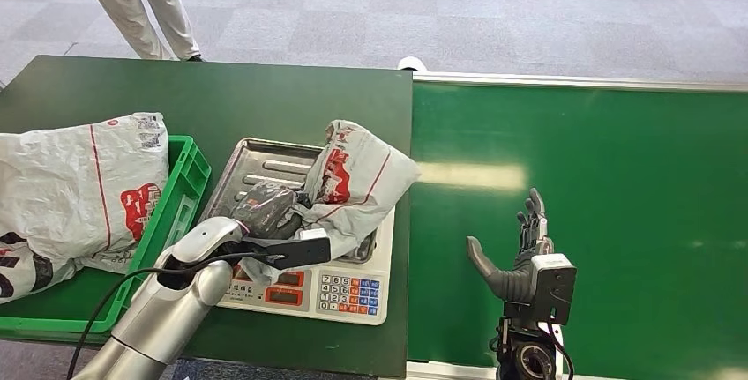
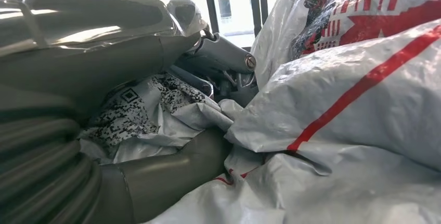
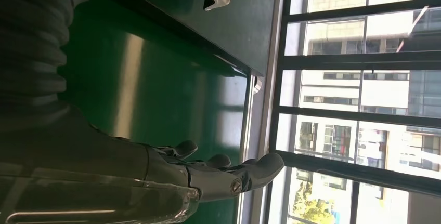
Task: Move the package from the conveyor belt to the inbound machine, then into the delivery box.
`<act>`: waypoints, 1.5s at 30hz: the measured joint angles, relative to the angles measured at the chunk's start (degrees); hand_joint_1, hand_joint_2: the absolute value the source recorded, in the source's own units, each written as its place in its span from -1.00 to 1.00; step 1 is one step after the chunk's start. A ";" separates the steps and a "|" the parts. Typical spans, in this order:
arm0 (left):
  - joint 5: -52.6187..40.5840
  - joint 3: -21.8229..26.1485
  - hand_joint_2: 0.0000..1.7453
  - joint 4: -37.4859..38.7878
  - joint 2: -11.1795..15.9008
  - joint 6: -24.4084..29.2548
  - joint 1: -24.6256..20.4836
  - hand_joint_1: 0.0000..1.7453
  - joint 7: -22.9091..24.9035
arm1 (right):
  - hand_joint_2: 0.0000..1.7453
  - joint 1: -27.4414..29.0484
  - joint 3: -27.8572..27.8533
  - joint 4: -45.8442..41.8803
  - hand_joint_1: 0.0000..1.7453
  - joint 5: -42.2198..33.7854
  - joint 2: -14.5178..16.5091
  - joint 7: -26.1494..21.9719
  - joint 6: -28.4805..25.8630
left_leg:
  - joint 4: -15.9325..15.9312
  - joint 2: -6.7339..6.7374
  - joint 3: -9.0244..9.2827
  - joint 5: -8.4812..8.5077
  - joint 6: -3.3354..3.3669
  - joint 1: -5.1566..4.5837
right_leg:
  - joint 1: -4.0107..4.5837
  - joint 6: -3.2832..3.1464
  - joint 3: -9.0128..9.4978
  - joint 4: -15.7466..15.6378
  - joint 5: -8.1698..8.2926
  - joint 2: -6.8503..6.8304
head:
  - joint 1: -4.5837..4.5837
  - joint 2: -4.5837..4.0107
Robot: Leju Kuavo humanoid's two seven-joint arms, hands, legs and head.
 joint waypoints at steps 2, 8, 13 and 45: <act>0.41 0.00 1.00 -0.28 0.01 0.34 0.09 1.00 -0.68 | 1.00 0.02 0.00 -0.08 -1.00 -0.02 0.00 0.04 -0.01 | 0.00 0.00 0.00 0.00 0.00 0.00 | 0.00 0.00 0.00 0.00 0.00 0.00 | 0.00 0.00; 1.45 -0.02 1.00 -1.32 0.04 0.81 0.36 1.00 -2.25 | 1.00 -0.03 -0.09 -0.12 -1.00 -0.19 0.04 0.22 -0.05 | 0.00 -0.02 -0.02 0.00 0.00 0.00 | 0.00 0.00 -0.02 0.00 0.00 -0.01 | 0.01 0.00; 4.00 -0.01 1.00 -2.60 -0.04 4.53 0.69 1.00 -5.38 | 1.00 -0.02 -0.17 -0.14 -1.00 -0.20 0.14 0.26 -0.14 | 0.01 -0.02 -0.08 0.00 0.00 0.00 | 0.00 0.00 -0.09 0.00 0.00 -0.01 | 0.01 0.00; 1.44 20.35 1.00 -14.56 -7.11 49.29 6.56 1.00 -12.50 | 1.00 0.29 1.84 -0.06 -1.00 -3.06 0.79 -0.45 -4.19 | -0.01 -0.02 -0.17 0.01 0.00 0.00 | 0.01 0.00 -0.15 0.00 -0.01 0.00 | 0.01 0.00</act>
